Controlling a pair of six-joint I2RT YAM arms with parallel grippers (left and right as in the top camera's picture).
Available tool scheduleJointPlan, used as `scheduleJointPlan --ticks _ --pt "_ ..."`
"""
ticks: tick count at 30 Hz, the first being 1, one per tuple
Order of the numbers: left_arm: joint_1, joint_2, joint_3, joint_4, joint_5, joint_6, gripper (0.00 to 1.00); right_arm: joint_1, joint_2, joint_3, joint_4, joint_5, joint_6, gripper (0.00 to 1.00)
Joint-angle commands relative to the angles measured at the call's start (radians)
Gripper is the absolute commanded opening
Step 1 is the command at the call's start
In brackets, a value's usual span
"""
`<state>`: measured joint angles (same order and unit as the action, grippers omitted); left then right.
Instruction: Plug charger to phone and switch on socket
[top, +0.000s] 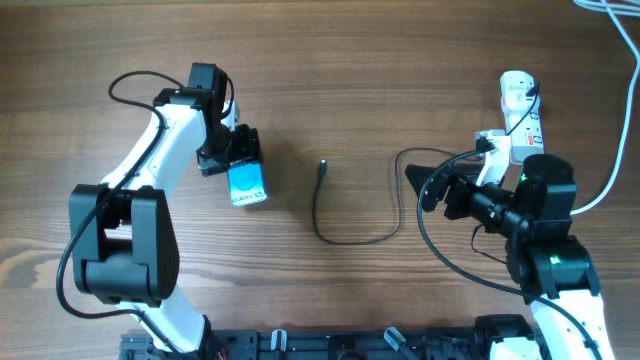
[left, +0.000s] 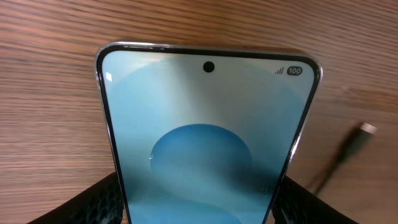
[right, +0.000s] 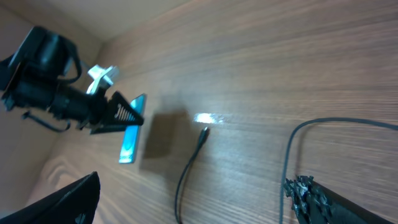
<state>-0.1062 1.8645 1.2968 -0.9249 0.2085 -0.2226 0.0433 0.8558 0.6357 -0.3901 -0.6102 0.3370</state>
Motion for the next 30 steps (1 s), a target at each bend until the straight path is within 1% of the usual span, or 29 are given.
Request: scheduleJointPlan --ticks 1,5,9,13,17,18,19,23,27,30 --pt "0.004 -0.030 -0.001 -0.007 0.188 0.009 0.73 0.004 0.070 0.024 -0.002 -0.132 -0.011 0.97" --pt "0.003 -0.030 -0.001 -0.010 0.275 0.008 0.71 0.045 0.188 0.024 0.012 -0.226 -0.008 0.88" --pt "0.002 -0.030 -0.001 -0.022 0.290 0.005 0.70 0.149 0.314 0.024 0.066 -0.219 0.000 0.87" --pt "-0.011 -0.030 -0.001 -0.050 0.298 0.005 0.70 0.290 0.449 0.024 0.212 -0.219 0.069 0.86" --pt "-0.039 -0.030 -0.001 -0.062 0.297 -0.011 0.70 0.409 0.544 0.024 0.367 -0.218 0.120 0.86" --pt "-0.055 -0.030 -0.001 -0.062 0.297 -0.022 0.70 0.457 0.578 0.027 0.425 -0.188 0.148 0.87" --pt "-0.066 -0.030 -0.001 -0.061 0.297 -0.022 0.70 0.480 0.595 0.029 0.447 -0.163 0.171 0.87" --pt "-0.117 -0.030 -0.001 -0.060 0.297 -0.022 0.71 0.537 0.645 0.052 0.464 -0.104 0.193 0.87" --pt "-0.168 -0.030 -0.001 -0.060 0.299 -0.026 0.71 0.548 0.653 0.054 0.486 -0.092 0.224 0.87" --pt "-0.192 -0.035 0.000 -0.060 0.359 -0.025 0.71 0.549 0.653 0.054 0.509 -0.075 0.264 0.86"
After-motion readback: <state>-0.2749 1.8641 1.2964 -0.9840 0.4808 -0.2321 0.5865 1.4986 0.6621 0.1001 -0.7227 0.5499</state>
